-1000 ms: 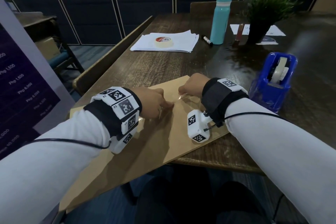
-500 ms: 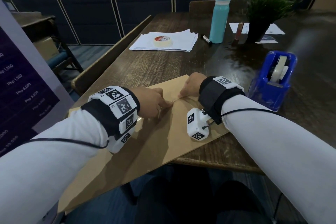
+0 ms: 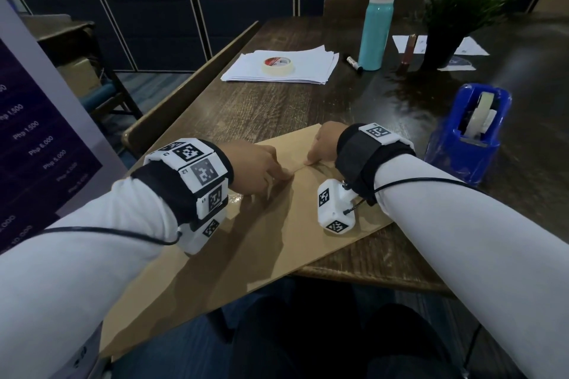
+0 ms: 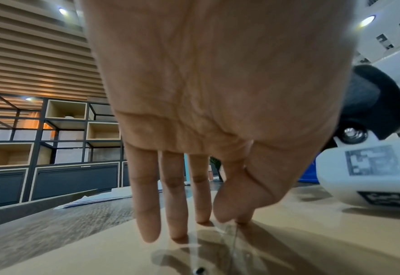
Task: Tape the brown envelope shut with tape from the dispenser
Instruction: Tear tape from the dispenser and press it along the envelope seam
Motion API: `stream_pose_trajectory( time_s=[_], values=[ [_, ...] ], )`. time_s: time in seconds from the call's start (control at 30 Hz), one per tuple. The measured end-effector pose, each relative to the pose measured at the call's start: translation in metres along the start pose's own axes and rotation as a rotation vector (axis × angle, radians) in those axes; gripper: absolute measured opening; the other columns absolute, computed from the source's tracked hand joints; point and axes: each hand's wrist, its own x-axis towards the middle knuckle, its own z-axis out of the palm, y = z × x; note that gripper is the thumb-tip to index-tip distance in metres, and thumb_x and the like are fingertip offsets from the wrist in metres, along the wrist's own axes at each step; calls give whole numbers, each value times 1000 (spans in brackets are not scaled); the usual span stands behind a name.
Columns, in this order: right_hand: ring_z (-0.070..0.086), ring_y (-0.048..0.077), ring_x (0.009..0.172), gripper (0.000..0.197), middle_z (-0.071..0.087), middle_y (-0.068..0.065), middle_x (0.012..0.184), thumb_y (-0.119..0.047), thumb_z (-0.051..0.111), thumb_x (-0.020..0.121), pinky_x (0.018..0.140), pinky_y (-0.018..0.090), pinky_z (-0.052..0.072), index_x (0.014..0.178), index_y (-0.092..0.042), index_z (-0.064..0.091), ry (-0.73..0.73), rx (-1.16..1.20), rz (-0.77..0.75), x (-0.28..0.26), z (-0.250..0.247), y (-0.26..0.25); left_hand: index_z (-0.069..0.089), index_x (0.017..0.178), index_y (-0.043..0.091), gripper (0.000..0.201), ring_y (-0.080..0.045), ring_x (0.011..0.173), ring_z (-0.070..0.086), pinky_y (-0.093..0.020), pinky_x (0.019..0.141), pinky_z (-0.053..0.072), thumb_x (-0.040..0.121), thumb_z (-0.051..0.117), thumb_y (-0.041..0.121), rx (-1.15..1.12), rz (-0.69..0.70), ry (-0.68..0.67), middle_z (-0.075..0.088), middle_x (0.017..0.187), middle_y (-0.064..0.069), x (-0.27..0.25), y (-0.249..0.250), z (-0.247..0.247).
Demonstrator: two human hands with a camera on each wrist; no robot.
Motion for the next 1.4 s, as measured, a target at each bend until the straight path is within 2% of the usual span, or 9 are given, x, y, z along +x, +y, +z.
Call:
stream_pose_trajectory(
  time_s=[0.3, 0.47, 0.73, 0.87, 0.93, 1.0, 1.13, 1.23, 1.4],
  values=[
    [55, 31, 119, 54, 56, 12, 131, -35, 64, 88, 97, 34, 46, 132, -7, 53, -18, -178, -20, 6, -7, 6, 33, 139, 54, 63, -21, 112, 53, -30, 83, 46, 89, 43, 17, -63, -30, 14, 50, 133, 6, 4, -1, -9],
    [54, 27, 100, 39, 56, 13, 106, -47, 64, 86, 88, 33, 44, 87, -8, 58, -82, -116, 1, 10, -11, 8, 24, 143, 53, 63, -22, 97, 53, -31, 67, 41, 92, 45, 23, 68, -60, -11, 42, 123, 2, 10, 11, -9],
    [57, 24, 93, 52, 61, 3, 97, -59, 79, 61, 98, 40, 48, 77, -16, 55, -114, -138, 9, 21, -13, 5, 34, 141, 48, 53, -26, 105, 54, -32, 74, 44, 94, 44, 26, 93, -67, -27, 43, 126, 0, 9, 16, -11],
    [56, 26, 109, 74, 59, 6, 111, -60, 74, 68, 103, 41, 43, 118, -8, 58, -152, -181, -6, 29, -16, 5, 33, 142, 48, 53, -25, 108, 53, -37, 87, 49, 95, 41, 26, 84, -51, -36, 42, 130, 3, 3, 13, -9],
    [55, 26, 114, 72, 61, 5, 113, -62, 70, 71, 104, 39, 42, 118, -9, 58, -156, -227, -22, 30, -17, 8, 31, 143, 48, 54, -26, 109, 53, -36, 84, 49, 95, 42, 27, 92, -47, -29, 42, 131, 3, 1, 15, -7],
    [51, 20, 101, 49, 56, 1, 86, -56, 63, 82, 100, 32, 41, 101, -12, 58, -176, -255, -29, 24, -20, 13, 29, 145, 46, 55, -27, 110, 53, -36, 83, 49, 95, 43, 27, 103, -45, -27, 41, 133, 2, 1, 16, -6],
    [45, 17, 81, 39, 47, -1, 79, -35, 55, 95, 75, 27, 38, 120, -7, 59, -175, -220, -76, 17, -21, 21, 30, 145, 44, 55, -27, 117, 50, -37, 89, 48, 95, 41, 25, 86, -44, -36, 41, 137, 2, 0, 16, -7],
    [52, 17, 73, 47, 57, -1, 76, -60, 64, 78, 79, 28, 41, 79, -14, 59, -173, -200, -50, 21, -18, 18, 34, 143, 44, 53, -26, 120, 48, -39, 93, 47, 94, 45, 28, 72, -41, -45, 41, 138, 4, 0, 15, -7],
    [61, 28, 95, 100, 61, 2, 88, -90, 58, 9, 94, 45, 48, 77, -17, 51, -148, -276, -22, 44, -9, 7, 41, 140, 42, 50, -25, 116, 51, -38, 93, 48, 94, 41, 22, 57, -29, -39, 46, 135, 3, 1, 13, -6]
  ],
)
